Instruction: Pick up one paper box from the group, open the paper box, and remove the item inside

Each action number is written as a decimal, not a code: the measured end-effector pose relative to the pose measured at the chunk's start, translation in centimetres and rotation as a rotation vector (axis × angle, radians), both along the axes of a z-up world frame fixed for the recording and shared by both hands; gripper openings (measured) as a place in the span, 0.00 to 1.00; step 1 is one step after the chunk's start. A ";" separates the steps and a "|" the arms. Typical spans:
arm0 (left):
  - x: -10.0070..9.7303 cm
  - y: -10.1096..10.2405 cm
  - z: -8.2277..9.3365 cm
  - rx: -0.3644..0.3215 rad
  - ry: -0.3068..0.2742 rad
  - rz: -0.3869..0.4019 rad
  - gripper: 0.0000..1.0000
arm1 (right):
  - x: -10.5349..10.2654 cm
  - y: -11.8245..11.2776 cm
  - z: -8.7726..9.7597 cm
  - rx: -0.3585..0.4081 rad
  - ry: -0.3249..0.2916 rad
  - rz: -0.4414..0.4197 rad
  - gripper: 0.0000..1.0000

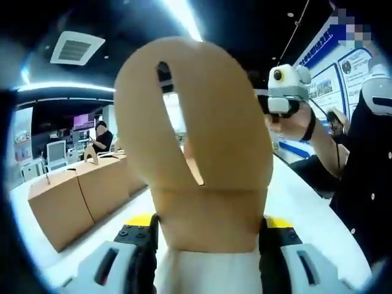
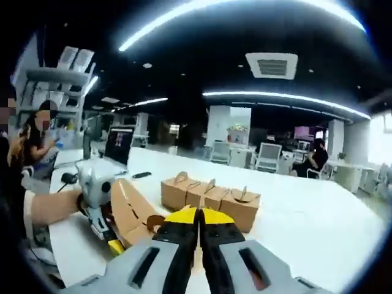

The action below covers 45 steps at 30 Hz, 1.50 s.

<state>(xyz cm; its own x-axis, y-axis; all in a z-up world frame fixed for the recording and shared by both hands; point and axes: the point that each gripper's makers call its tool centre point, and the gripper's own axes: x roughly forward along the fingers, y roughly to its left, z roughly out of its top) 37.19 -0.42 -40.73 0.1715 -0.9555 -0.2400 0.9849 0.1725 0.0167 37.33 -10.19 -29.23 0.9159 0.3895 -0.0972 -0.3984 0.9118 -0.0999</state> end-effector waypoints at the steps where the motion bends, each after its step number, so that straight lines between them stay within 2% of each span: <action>1: 0.0 0.0 0.0 0.001 -0.002 0.000 0.67 | 0.1 -0.9 -0.3 0.014 0.006 -0.019 0.03; 8: 0.0 0.0 0.0 0.002 -0.004 0.001 0.67 | 0.5 -3.6 -1.9 0.102 0.052 -0.067 0.03; 16: 0.0 0.0 -0.1 0.004 -0.010 0.003 0.67 | 0.5 -5.9 -5.7 0.150 0.129 -0.117 0.04; 29: 0.0 -0.1 -0.2 0.010 -0.020 0.000 0.67 | -0.1 -4.7 -10.1 0.084 0.225 -0.083 0.05; 45: 0.1 -0.2 -0.3 0.010 -0.017 -0.004 0.66 | -0.5 -2.7 -12.1 0.088 0.278 -0.047 0.05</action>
<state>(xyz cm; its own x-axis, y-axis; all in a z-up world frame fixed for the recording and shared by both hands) 37.27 -0.65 -40.99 0.1719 -0.9537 -0.2466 0.9851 0.1686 0.0347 36.80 -12.88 -41.35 0.8760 0.3657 -0.3143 -0.3568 0.9301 0.0878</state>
